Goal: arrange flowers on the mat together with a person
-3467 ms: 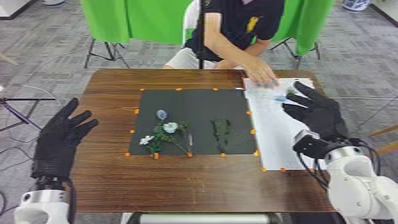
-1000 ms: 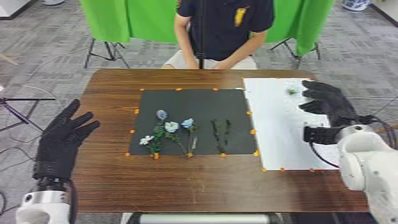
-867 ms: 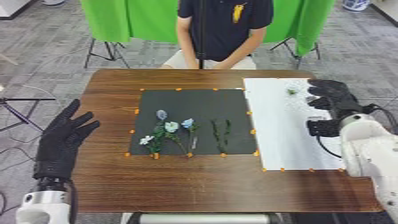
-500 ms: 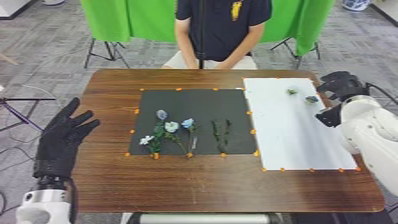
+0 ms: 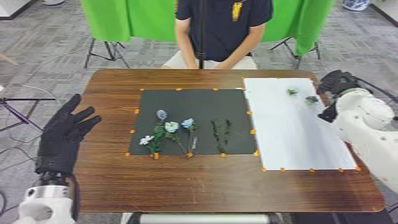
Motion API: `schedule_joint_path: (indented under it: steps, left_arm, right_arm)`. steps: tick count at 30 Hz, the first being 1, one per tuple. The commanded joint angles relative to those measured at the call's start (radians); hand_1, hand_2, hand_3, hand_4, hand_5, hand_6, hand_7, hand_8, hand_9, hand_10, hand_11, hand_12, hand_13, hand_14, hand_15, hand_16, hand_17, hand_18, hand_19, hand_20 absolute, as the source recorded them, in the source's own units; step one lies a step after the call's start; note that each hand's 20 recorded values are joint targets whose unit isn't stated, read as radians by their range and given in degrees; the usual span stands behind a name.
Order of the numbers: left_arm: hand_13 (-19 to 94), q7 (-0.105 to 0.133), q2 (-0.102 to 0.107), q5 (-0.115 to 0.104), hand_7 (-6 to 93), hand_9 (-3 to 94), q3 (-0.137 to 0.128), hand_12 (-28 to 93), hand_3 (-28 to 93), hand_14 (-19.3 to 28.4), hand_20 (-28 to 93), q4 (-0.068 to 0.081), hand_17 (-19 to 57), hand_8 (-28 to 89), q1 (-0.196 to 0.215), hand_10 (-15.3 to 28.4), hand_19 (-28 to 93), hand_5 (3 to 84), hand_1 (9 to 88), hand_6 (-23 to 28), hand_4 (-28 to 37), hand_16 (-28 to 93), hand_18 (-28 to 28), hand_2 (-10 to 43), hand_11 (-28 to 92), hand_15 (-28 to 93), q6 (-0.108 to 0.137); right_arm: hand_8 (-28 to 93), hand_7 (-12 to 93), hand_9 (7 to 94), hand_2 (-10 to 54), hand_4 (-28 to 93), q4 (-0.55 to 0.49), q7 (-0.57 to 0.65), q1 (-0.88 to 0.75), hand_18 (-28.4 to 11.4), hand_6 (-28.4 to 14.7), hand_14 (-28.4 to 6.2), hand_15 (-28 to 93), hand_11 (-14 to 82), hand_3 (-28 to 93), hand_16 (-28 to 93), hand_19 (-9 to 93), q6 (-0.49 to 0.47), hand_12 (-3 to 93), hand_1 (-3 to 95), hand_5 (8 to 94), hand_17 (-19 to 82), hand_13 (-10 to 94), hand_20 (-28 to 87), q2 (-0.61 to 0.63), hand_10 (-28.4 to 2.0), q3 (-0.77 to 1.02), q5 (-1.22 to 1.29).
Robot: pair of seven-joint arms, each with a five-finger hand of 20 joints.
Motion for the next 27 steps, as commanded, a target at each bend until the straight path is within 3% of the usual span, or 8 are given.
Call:
schedule_joint_path:
  steps: [1,16,20,23,25,27]
  left_arm:
    - [29,-0.024,-0.020,0.010,12.1,38.6,0.008,10,79,27.2,16,0.014,-8.6,-10,-0.028,17.6,47,36.0,24.1,3.5,-26.4,-7,23.9,3.9,22,48,-0.022]
    - [29,-0.037,-0.025,0.021,12.2,38.6,0.009,10,79,27.2,16,0.019,-8.5,-10,-0.041,17.9,47,35.9,24.2,3.5,-26.2,-7,23.8,3.9,22,48,-0.037]
    - [29,-0.057,-0.035,0.032,12.3,38.6,0.008,10,79,27.1,16,0.020,-8.5,-10,-0.046,17.9,47,35.8,24.2,3.6,-26.1,-7,23.9,3.9,22,48,-0.046]
    - [29,-0.064,-0.039,0.039,12.3,38.6,0.007,10,79,27.1,16,0.021,-8.6,-10,-0.048,17.9,47,35.8,24.2,3.6,-26.1,-7,23.9,3.9,22,48,-0.053]
    - [29,-0.070,-0.043,0.045,12.3,38.7,0.008,10,79,27.1,16,0.023,-8.6,-10,-0.052,17.9,47,35.8,24.3,3.6,-26.1,-7,23.9,3.9,22,48,-0.059]
    - [29,-0.069,-0.040,0.041,12.3,38.7,0.008,10,79,27.1,16,0.023,-8.5,-10,-0.050,17.8,47,35.8,24.3,3.6,-26.1,-7,23.8,3.9,22,48,-0.058]
  right_arm:
    - [-14,19,42.4,-6.3,-27,0.032,0.022,0.009,-24.5,3.3,-12.3,45,10.9,83,10,63,-0.004,14.8,34.3,40.7,13,47,18,-0.055,-12.5,-0.031,-0.029]
    - [-14,19,41.6,-6.5,-27,0.065,0.056,-0.008,-25.3,4.2,-12.4,43,10.6,82,10,62,-0.127,14.7,34.8,39.6,12,46,17,-0.097,-12.4,-0.018,-0.071]
    - [-14,20,44.9,-7.4,-28,0.066,0.039,-0.026,-25.0,5.2,-12.1,42,11.4,82,10,62,-0.165,14.5,36.9,43.4,13,48,17,-0.102,-12.1,-0.020,-0.110]
    - [-15,21,52.7,-9.2,-28,0.070,0.030,-0.041,-24.3,6.6,-11.1,39,13.4,80,12,64,-0.129,13.6,42.6,49.0,19,56,17,-0.099,-11.6,-0.052,-0.143]
    - [-15,20,59.8,-9.4,-28,0.065,0.022,-0.068,-21.1,6.8,-8.4,37,14.8,75,18,67,-0.080,13.7,48.2,56.0,28,64,16,-0.096,-11.0,-0.060,-0.155]
    - [-6,19,74.6,-9.5,-28,0.060,0.016,-0.088,-16.1,5.7,-4.9,32,10.0,65,27,68,-0.041,21.6,56.9,69.9,38,74,18,-0.095,-9.2,-0.066,-0.165]
